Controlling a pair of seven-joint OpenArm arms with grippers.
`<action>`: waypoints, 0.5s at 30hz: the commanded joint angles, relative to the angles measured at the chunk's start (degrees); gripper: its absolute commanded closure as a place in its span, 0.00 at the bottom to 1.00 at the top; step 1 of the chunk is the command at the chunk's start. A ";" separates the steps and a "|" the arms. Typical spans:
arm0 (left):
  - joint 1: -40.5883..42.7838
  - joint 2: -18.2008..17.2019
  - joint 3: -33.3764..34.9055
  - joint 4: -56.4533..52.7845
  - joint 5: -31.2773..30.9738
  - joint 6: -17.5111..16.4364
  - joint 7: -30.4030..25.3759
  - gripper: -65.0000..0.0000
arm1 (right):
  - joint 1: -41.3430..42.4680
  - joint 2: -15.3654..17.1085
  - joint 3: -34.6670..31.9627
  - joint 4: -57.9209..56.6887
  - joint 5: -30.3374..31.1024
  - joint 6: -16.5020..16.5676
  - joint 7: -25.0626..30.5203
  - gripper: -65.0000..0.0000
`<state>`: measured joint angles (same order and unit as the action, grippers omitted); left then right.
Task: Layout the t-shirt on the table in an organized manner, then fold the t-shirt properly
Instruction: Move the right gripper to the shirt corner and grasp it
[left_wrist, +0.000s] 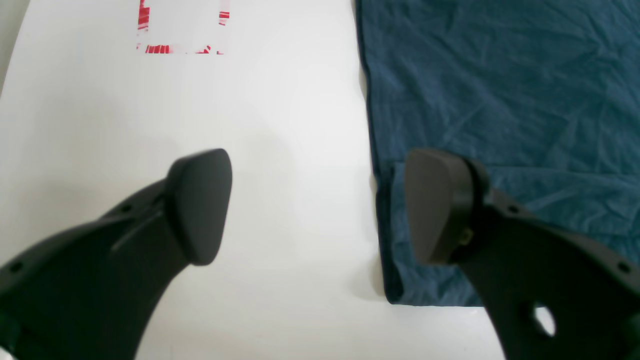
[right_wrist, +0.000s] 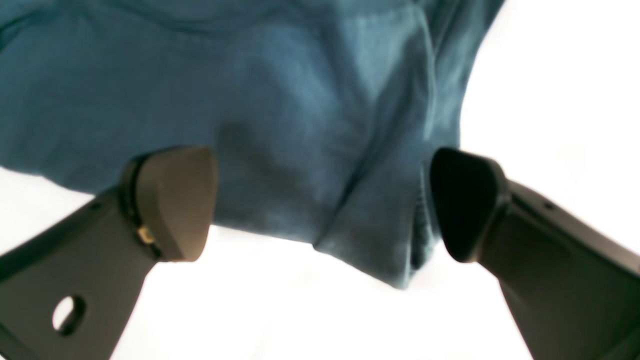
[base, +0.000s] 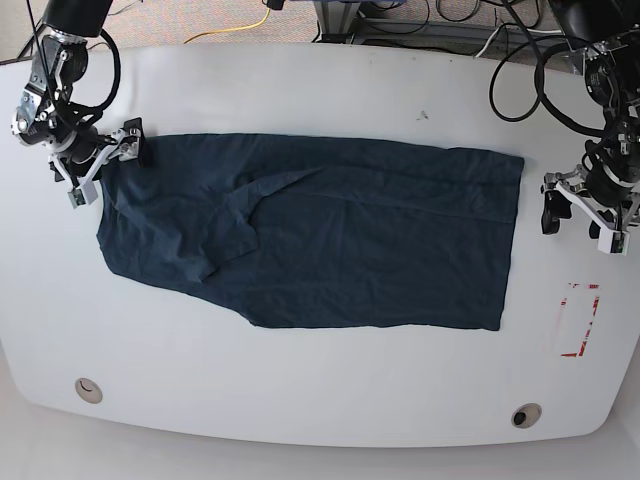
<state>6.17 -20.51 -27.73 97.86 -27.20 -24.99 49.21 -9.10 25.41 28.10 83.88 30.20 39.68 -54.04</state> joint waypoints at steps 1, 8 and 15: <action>-0.50 -1.16 -0.45 0.99 -0.71 -0.02 -1.34 0.21 | 0.44 1.45 0.52 -1.11 0.79 0.32 1.95 0.00; 0.46 -1.25 -0.45 1.17 -0.71 -0.02 -1.34 0.21 | 0.53 1.45 0.43 -4.10 0.79 0.32 5.73 0.00; 0.55 -1.25 -0.36 1.17 -0.71 -0.02 -1.34 0.21 | 0.53 1.62 0.43 -4.27 0.71 0.32 5.82 0.00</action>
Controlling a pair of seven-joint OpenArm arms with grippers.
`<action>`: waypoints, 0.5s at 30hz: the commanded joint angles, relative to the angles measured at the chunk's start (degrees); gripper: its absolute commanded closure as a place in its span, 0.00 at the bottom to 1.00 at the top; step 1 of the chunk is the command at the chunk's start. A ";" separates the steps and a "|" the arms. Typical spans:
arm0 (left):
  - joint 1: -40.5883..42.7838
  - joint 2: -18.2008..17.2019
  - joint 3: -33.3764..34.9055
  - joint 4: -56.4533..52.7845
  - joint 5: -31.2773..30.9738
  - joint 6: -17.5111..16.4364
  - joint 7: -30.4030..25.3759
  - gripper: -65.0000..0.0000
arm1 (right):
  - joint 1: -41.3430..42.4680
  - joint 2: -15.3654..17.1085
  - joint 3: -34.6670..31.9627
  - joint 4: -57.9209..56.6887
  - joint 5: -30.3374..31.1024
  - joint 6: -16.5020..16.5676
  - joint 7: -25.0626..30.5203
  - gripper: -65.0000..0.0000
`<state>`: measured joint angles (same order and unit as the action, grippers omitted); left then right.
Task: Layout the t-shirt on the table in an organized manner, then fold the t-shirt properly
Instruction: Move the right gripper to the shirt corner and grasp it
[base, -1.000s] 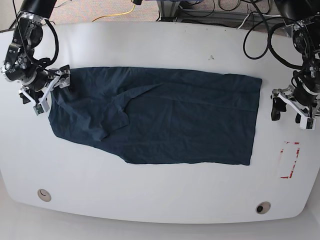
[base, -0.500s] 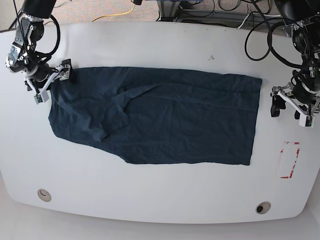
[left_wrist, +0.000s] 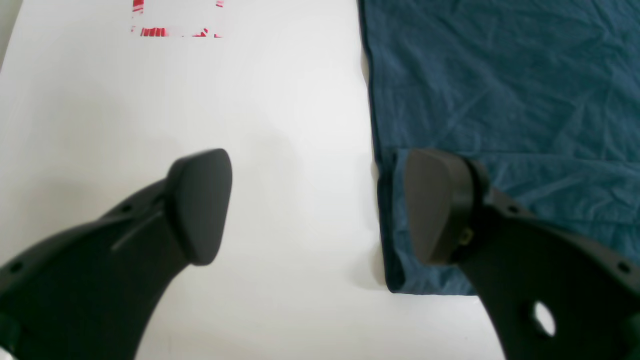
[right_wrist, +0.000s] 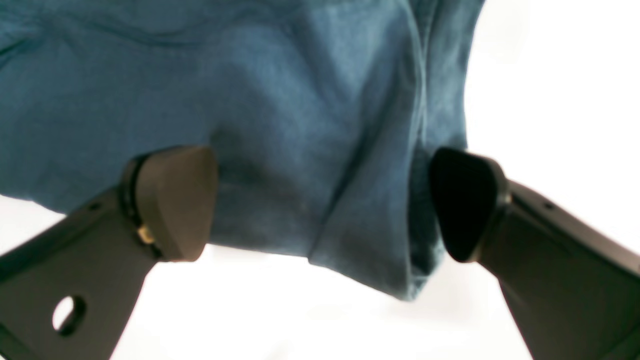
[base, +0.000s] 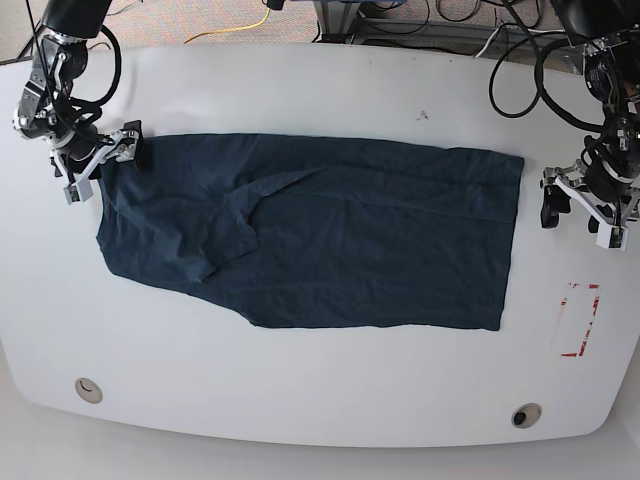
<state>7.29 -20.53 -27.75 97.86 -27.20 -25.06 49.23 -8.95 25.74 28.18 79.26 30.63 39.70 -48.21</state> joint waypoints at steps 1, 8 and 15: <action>-0.56 -1.22 -0.34 1.17 -0.71 0.05 -1.36 0.21 | 0.47 1.30 0.34 0.34 0.27 0.30 -0.01 0.00; -0.56 -1.22 0.89 1.08 -0.71 0.05 -1.36 0.21 | 0.47 1.12 0.43 0.16 0.27 0.30 0.25 0.20; -0.56 -1.22 3.26 1.08 -0.89 -0.13 -1.36 0.21 | 0.47 0.94 0.26 0.08 0.27 0.30 0.25 0.85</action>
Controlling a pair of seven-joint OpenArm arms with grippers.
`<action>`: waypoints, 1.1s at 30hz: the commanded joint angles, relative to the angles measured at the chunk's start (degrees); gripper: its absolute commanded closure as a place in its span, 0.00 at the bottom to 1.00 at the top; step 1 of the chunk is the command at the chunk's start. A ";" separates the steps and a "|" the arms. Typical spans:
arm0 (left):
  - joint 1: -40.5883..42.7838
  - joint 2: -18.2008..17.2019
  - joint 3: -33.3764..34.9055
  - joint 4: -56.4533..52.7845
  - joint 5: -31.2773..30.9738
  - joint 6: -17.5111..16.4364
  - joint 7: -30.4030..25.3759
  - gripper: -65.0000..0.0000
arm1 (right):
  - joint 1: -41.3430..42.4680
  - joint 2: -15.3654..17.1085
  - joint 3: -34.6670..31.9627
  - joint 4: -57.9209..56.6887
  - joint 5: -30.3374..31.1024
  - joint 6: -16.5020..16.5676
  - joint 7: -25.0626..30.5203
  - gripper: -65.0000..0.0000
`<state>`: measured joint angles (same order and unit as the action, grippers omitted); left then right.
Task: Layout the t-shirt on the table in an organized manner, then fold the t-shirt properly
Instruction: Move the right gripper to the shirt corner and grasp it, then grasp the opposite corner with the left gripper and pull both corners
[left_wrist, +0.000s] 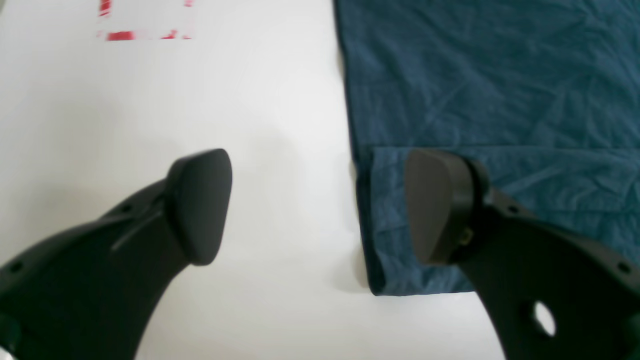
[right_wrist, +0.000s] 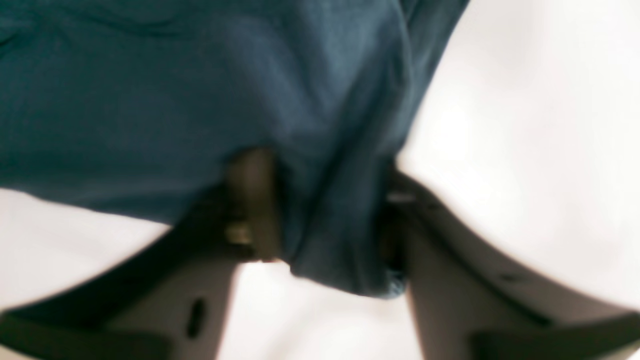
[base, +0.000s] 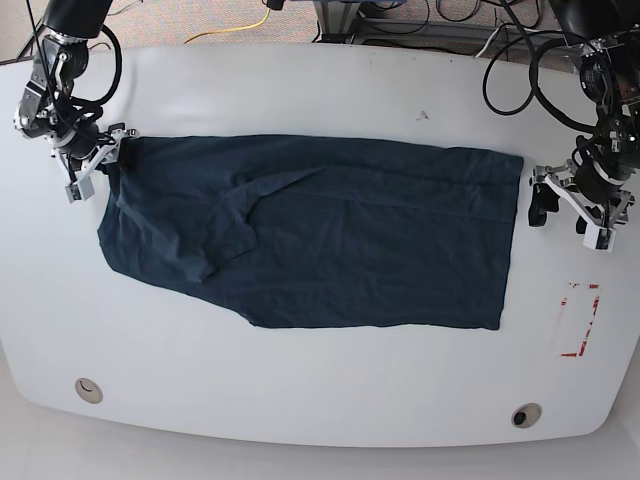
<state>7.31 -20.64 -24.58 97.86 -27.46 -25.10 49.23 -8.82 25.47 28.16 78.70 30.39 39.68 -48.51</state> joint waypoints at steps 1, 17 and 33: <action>-0.59 -1.11 0.18 1.08 -0.62 -0.26 -1.36 0.21 | 0.34 1.21 0.19 0.64 0.51 0.32 0.56 0.89; -0.59 1.70 2.73 -2.35 -0.62 -8.17 0.75 0.21 | 0.16 1.21 0.01 0.64 0.42 0.32 0.29 0.97; 1.52 1.79 6.95 -9.38 -0.45 -8.35 0.75 0.21 | 0.16 1.21 0.01 0.64 0.86 0.32 0.29 0.97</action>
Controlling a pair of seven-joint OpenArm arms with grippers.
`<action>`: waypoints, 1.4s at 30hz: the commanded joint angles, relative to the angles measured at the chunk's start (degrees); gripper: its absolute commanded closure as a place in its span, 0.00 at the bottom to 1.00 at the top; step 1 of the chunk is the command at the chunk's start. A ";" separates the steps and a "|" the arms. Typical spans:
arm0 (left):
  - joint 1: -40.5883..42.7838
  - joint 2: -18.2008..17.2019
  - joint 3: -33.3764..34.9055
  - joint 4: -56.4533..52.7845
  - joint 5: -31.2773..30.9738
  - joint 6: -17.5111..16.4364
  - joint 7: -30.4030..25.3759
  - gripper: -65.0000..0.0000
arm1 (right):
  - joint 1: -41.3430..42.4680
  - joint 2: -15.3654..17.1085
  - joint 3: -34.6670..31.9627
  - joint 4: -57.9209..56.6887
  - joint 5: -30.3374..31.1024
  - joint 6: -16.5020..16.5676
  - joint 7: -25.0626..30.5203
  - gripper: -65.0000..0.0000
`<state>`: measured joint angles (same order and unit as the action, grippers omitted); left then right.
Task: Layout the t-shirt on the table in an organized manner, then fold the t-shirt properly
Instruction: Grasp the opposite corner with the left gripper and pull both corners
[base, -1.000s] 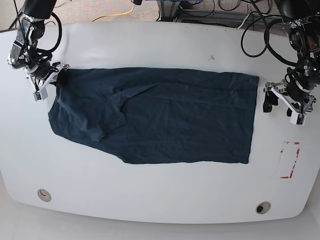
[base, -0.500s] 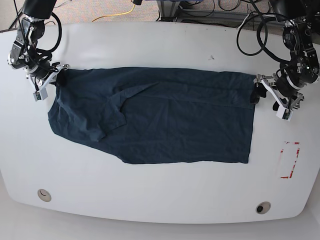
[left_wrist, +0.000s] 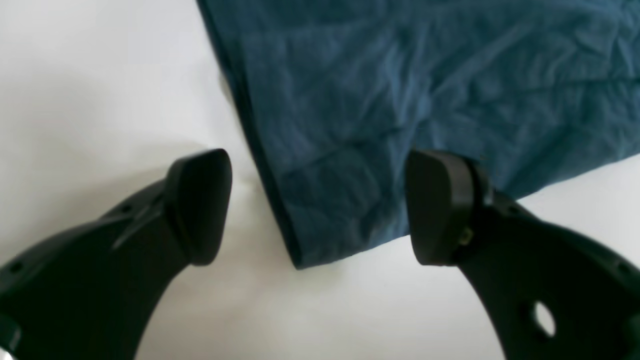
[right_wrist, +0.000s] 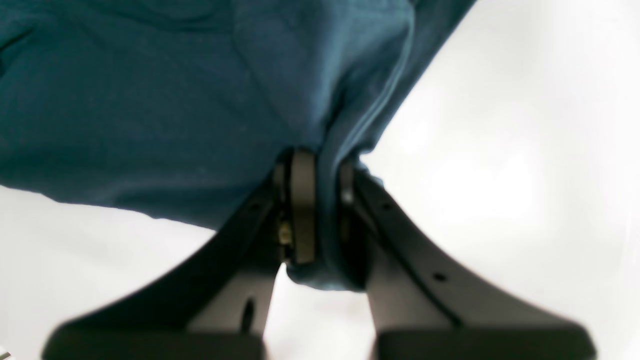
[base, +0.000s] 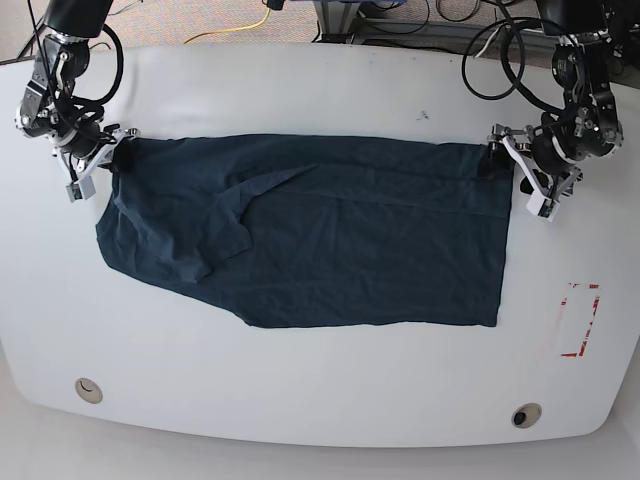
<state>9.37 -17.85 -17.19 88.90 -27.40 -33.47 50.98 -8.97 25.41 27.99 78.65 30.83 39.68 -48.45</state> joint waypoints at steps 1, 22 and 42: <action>-0.53 -1.01 -0.44 -0.77 -0.43 0.02 -1.00 0.21 | 0.31 1.27 0.19 0.69 0.42 0.32 0.23 0.97; -0.71 2.07 7.92 -2.09 13.73 0.11 -0.83 0.54 | 0.40 1.18 0.36 1.04 0.51 0.32 0.14 0.97; 1.84 2.86 7.04 0.28 20.32 0.02 -0.74 1.00 | 0.31 -0.13 0.72 1.57 0.51 0.32 -2.85 0.98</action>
<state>8.82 -14.63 -9.58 88.60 -11.38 -33.47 43.86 -8.93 25.08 28.25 78.85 31.42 39.68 -50.04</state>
